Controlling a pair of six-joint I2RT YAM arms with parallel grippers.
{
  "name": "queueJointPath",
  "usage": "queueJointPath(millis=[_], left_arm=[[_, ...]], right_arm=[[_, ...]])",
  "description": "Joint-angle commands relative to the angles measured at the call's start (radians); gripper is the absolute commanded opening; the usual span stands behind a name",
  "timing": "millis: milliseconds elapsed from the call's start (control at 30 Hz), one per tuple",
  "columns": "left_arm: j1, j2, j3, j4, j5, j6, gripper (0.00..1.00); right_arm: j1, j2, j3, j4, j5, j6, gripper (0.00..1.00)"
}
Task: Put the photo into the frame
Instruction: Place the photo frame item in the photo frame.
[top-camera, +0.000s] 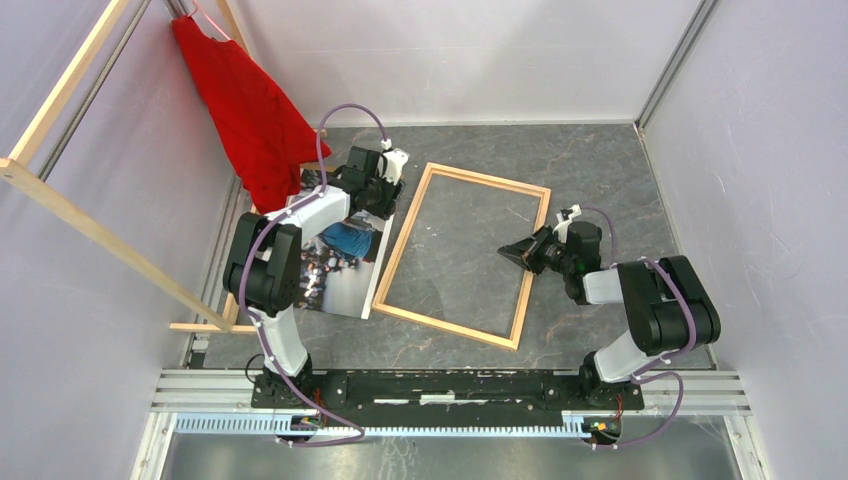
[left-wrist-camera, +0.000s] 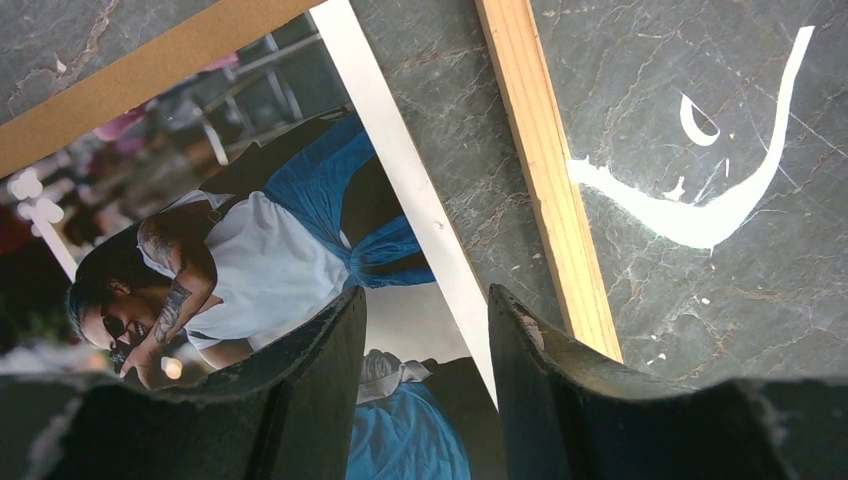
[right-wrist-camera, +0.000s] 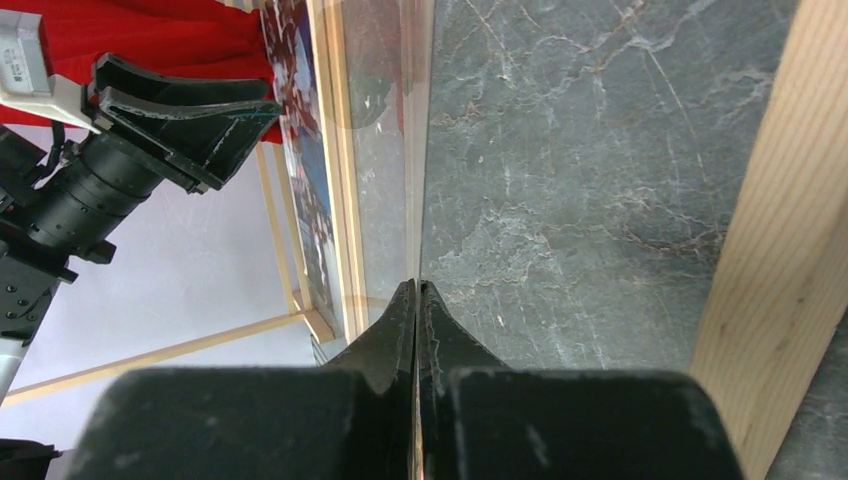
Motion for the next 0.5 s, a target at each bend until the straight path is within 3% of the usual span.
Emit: queueJointPath(millis=[0,467], left_arm=[[-0.013,0.027,0.024,0.042,-0.003,0.036,0.55],[-0.032,0.047,0.017,0.053,-0.010,0.040,0.55]], right_arm=[[-0.006,-0.052,-0.007,0.091,0.008,-0.010,0.00],[-0.005,-0.054,-0.011,0.112,0.028,0.011,0.00]])
